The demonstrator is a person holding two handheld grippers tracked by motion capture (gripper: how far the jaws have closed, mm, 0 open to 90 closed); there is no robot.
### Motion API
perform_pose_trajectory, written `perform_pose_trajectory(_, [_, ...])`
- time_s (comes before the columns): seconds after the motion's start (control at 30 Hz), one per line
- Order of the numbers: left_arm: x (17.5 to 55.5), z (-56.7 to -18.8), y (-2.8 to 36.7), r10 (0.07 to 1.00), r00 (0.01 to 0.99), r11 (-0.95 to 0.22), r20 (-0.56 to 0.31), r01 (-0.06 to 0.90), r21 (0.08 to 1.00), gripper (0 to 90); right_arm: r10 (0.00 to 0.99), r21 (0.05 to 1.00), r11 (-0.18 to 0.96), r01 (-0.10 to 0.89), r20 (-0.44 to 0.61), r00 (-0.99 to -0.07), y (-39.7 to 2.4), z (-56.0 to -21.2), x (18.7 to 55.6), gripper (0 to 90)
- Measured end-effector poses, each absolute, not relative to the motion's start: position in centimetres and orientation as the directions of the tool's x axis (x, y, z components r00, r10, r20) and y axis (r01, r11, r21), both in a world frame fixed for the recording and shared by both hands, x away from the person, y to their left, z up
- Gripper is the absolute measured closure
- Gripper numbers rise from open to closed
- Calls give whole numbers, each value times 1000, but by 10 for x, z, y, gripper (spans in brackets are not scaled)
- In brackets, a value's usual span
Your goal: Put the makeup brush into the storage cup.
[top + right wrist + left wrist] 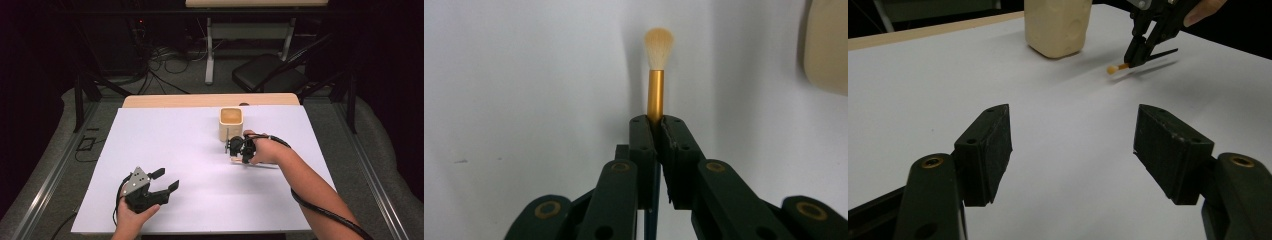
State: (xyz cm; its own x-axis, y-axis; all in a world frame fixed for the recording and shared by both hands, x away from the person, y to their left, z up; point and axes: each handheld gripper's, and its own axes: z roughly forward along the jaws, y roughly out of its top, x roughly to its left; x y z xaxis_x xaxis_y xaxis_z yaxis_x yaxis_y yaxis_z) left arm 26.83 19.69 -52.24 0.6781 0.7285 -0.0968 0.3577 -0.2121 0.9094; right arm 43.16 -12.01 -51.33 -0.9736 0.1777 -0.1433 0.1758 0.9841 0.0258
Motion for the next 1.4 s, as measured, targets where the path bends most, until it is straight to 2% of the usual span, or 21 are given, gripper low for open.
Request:
perform_pose_trajectory(0.73, [269, -523, 197, 730, 676, -207, -105, 364, 908, 314, 152, 24, 988, 150, -163, -975, -116, -495, 425, 839])
perform_pose_trajectory(1.07, [269, -523, 197, 729, 676, -207, -105, 364, 908, 314, 145, 74, 988, 134, -165, -976, -108, -481, 417, 839])
perform_pose_trajectory(1.4, [269, -524, 197, 730, 675, -206, -107, 365, 908, 314, 184, 166, 973, 161, -137, -973, -112, -470, 414, 839])
